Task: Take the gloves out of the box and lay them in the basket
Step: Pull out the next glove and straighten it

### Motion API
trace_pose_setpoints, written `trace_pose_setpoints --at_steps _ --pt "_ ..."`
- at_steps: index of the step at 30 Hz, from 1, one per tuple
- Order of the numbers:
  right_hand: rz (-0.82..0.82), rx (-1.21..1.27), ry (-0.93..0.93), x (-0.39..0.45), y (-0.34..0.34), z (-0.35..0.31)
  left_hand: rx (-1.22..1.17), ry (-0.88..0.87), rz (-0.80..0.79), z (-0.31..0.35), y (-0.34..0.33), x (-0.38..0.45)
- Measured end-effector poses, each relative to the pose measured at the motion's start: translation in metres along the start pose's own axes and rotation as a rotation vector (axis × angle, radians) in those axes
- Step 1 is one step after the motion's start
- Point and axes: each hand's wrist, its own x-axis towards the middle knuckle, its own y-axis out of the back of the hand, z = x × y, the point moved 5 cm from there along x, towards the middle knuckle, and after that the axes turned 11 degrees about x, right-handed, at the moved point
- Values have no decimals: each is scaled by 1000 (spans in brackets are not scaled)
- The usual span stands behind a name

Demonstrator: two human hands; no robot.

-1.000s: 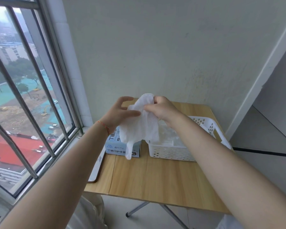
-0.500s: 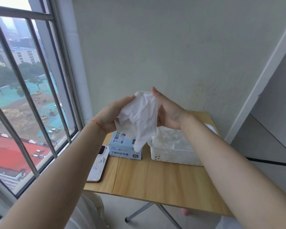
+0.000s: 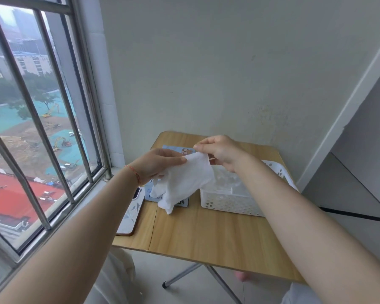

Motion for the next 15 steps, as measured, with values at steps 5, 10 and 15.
trace_pose_setpoints --at_steps 5,10,15 --pt "-166 -177 -157 4 -8 10 -57 -14 72 -10 12 9" --pt "-53 -351 -111 9 -11 10 -105 -24 103 -16 17 10" --pt "197 -103 21 16 -6 -6 3 80 -75 -24 12 3"
